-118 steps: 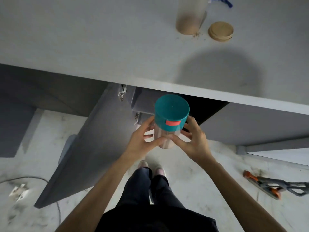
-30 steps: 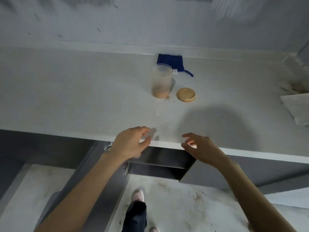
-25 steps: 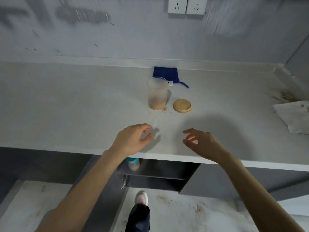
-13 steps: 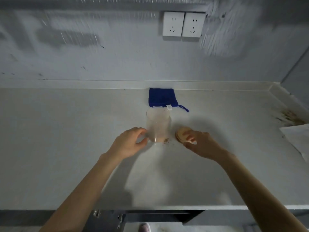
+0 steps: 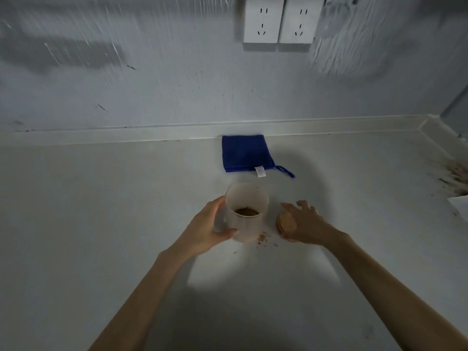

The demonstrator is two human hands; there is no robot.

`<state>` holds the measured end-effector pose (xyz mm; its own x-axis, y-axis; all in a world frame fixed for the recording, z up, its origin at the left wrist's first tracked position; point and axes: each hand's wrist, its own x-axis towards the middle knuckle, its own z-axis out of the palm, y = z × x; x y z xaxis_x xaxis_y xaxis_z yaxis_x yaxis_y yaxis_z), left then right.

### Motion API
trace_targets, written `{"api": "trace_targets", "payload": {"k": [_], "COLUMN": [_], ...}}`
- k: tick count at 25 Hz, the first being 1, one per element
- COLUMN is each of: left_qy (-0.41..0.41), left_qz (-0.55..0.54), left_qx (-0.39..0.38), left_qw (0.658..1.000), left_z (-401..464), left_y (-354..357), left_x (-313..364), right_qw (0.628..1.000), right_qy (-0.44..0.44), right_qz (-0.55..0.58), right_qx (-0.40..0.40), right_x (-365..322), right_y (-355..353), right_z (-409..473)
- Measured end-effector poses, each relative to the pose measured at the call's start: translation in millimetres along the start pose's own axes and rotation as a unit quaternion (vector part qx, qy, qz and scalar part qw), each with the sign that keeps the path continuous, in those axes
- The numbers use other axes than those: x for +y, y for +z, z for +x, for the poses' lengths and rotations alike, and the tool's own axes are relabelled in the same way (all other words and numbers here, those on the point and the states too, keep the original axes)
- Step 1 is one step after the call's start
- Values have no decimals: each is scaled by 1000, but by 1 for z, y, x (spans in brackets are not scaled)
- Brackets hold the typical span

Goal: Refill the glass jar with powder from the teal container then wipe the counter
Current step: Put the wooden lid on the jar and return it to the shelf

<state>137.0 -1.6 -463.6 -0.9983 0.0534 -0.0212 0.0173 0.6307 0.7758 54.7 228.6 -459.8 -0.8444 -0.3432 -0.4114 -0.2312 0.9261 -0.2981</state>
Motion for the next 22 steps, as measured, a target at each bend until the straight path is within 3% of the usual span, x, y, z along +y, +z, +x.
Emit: {"api": "trace_targets", "payload": {"k": [7, 12, 15, 17, 19, 22], "left_qy": [4, -10, -26, -34, -41, -38], "left_qz": [-165, -183, -179, -172, -171, -193], "left_qx": [17, 17, 17, 21, 18, 9], "left_qw": [986, 983, 983, 984, 984, 980], "left_z": [21, 26, 26, 25, 24, 22], "left_y": [25, 28, 24, 23, 22, 20], "left_x": [3, 1, 1, 4, 6, 6], "right_qw": [999, 998, 990, 967, 922, 839], "right_qy": [-28, -62, -94, -153, -228, -302], "right_qz": [-14, 8, 82, 138, 238, 405], "right_qx": [-14, 5, 66, 147, 203, 205], "right_x": [14, 21, 11, -1, -17, -43], "right_y": [7, -2, -24, -45, -61, -63], "right_z": [10, 15, 15, 12, 3, -12]}}
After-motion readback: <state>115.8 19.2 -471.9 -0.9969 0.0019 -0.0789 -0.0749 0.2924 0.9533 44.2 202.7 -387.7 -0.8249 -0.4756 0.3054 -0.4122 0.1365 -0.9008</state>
